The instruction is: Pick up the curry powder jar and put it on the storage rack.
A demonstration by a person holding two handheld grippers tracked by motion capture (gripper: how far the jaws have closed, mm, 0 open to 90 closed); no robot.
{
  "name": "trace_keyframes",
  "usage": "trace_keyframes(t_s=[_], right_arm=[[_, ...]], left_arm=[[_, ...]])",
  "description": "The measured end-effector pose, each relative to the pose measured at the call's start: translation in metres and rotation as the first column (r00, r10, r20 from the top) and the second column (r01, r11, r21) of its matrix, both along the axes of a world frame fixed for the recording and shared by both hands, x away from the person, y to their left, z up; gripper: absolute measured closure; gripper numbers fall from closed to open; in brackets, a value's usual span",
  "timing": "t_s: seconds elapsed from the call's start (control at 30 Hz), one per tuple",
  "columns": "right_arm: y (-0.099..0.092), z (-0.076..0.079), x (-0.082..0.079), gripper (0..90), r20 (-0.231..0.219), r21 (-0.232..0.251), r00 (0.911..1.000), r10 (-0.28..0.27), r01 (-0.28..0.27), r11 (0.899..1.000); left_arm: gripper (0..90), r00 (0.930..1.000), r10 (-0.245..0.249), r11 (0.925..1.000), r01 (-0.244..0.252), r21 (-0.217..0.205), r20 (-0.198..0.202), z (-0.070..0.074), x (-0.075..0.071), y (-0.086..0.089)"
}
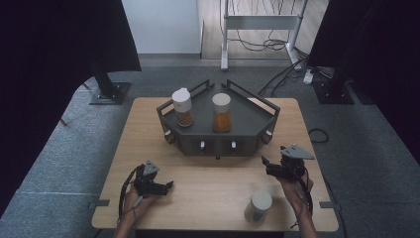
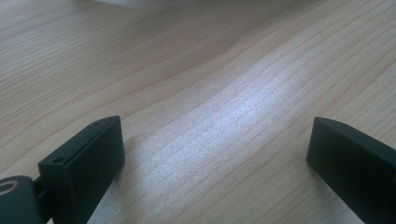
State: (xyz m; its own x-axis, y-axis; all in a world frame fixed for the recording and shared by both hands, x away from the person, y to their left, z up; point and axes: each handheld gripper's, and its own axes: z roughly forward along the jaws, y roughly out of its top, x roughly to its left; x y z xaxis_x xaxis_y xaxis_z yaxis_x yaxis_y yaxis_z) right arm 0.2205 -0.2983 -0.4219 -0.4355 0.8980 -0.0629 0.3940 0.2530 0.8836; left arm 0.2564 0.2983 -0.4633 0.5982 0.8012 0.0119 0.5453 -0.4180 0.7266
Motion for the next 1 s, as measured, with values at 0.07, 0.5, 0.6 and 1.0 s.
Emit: trace_keyframes(t_s=[0.07,0.5,0.6,1.0], right_arm=[[-0.001,-0.004,0.001,16.3,-0.01,-0.004,0.9999,-0.005,0.005,1.0],[0.002,-0.024,0.006,16.1,-0.048,-0.013,0.9988,-0.01,0.009,1.0],[0.002,-0.026,0.007,16.0,-0.053,-0.015,0.9985,-0.01,0.01,1.0],[0.004,-0.037,0.013,15.6,-0.105,-0.036,0.9944,-0.017,0.013,0.999]], left_arm=[[3.9,1.0,0.001,1.0,-0.001,0.0,0.0,0.0,0.0,0.0],[3.9,1.0,0.004,1.0,-0.004,0.0,0.0,0.0,-0.001,0.0],[3.9,1.0,0.004,1.0,-0.004,0.0,0.0,0.0,-0.001,0.0],[3.9,1.0,0.006,1.0,-0.006,0.0,0.0,0.0,-0.001,0.0]])
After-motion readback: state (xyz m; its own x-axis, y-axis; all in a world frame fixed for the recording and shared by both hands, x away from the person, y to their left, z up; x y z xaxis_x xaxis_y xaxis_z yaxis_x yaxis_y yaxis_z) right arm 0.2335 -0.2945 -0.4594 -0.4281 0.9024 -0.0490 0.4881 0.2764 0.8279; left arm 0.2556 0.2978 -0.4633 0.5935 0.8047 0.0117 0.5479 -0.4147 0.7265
